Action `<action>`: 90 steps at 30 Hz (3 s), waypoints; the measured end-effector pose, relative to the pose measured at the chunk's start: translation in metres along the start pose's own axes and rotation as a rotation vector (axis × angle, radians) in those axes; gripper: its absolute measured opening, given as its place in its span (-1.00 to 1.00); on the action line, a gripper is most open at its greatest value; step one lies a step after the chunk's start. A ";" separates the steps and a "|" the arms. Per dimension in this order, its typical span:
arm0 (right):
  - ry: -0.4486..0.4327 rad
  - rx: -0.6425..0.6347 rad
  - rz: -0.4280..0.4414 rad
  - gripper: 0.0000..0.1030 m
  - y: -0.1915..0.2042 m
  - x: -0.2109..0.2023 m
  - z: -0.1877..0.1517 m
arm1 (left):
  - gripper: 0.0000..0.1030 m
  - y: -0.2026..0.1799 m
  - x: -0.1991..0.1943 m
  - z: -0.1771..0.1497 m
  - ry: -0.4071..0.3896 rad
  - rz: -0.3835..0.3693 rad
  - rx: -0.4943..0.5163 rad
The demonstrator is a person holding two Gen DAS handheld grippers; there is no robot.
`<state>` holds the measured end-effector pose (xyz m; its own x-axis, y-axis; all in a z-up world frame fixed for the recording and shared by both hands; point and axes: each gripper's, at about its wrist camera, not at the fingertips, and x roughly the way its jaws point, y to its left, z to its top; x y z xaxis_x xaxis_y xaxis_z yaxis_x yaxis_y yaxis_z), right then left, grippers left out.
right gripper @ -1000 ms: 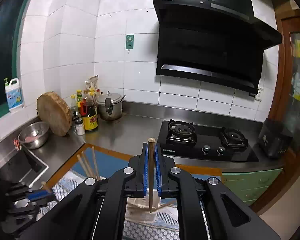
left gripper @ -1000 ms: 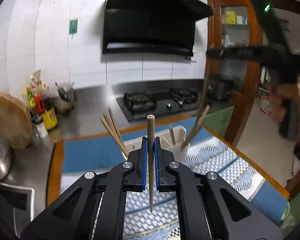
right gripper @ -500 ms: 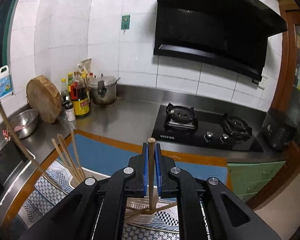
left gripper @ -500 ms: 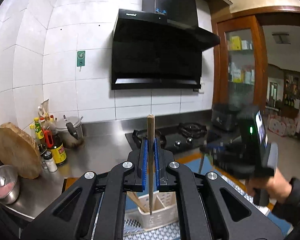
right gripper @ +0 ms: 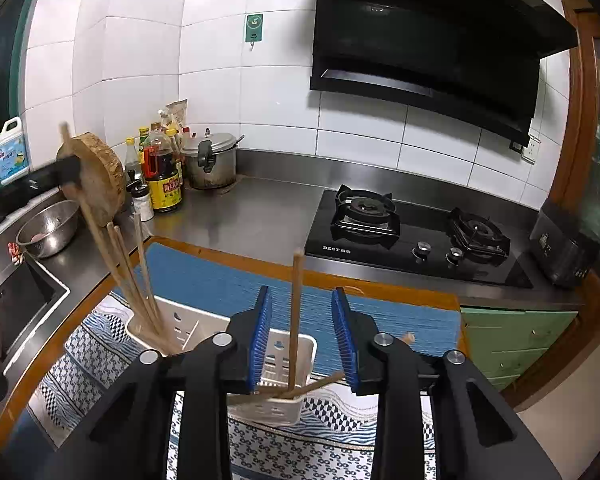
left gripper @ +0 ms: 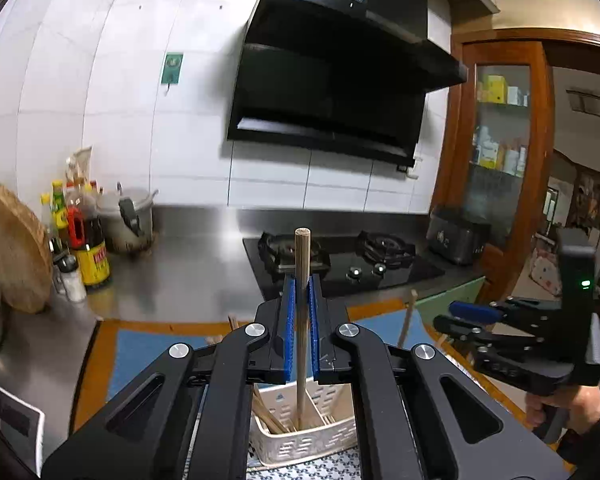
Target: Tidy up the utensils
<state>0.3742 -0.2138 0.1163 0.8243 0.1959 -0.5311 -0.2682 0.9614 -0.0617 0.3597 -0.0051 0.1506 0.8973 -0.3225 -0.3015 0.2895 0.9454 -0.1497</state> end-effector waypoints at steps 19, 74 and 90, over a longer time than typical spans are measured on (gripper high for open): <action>0.070 -0.010 0.075 0.41 0.035 -0.056 -0.092 | 0.03 -0.005 -0.040 -0.040 0.055 0.026 0.027; 0.090 0.133 -0.031 0.85 0.106 -0.204 -0.261 | 0.89 -0.051 -0.260 -0.244 0.173 0.198 0.051; 0.090 0.152 -0.048 0.86 0.102 -0.208 -0.271 | 0.89 -0.054 -0.262 -0.248 0.167 0.196 0.036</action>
<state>0.0406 -0.2086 -0.0088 0.7846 0.1373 -0.6046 -0.1457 0.9887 0.0355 0.0261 0.0171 0.0038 0.8705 -0.1338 -0.4736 0.1301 0.9907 -0.0409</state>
